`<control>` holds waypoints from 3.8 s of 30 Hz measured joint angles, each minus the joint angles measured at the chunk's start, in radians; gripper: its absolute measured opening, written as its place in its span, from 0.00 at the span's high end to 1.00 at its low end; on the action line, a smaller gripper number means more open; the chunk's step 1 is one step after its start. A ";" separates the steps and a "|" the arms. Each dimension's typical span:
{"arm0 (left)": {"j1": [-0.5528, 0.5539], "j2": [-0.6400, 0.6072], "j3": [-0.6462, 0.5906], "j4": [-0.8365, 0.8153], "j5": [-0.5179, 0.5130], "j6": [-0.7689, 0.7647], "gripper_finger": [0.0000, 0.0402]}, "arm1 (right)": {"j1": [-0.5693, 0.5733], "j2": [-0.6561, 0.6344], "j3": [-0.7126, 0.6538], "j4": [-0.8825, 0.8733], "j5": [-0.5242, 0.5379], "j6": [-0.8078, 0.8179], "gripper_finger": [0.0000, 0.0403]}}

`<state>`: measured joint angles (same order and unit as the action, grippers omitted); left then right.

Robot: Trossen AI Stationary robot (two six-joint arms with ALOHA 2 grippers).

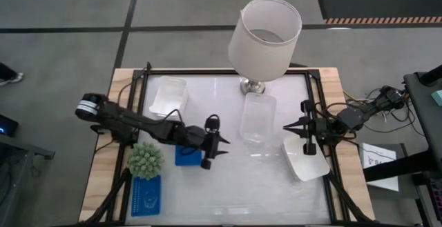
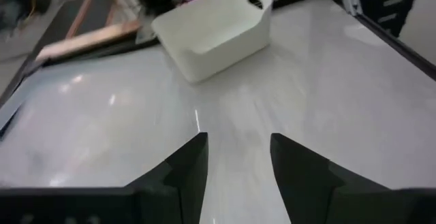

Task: Stack baskets by color
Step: Stack the left blue bin on the stacked blue bins

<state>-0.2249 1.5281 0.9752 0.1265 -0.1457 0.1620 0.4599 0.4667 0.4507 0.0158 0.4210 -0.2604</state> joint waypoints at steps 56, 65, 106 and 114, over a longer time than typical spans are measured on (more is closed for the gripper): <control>-0.690 0.347 0.506 -1.195 0.352 -2.408 0.64 | 0.000 0.459 0.344 -0.160 -0.005 -0.183 0.98; -0.691 0.387 0.477 -1.219 0.347 -2.397 0.64 | 0.000 0.459 0.344 -0.160 -0.006 -0.179 0.98; -0.699 0.388 0.760 -1.215 -0.036 -2.093 1.00 | 0.000 0.459 0.343 -0.172 -0.009 -0.166 0.98; -0.657 0.386 0.849 -1.224 -0.451 -1.633 1.00 | 0.000 0.459 0.343 -0.172 -0.009 -0.166 0.98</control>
<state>-0.8821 1.9137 1.8246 -1.0974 -0.5963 -1.4710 0.4599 0.9257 0.7933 -0.1565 0.4118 -0.4267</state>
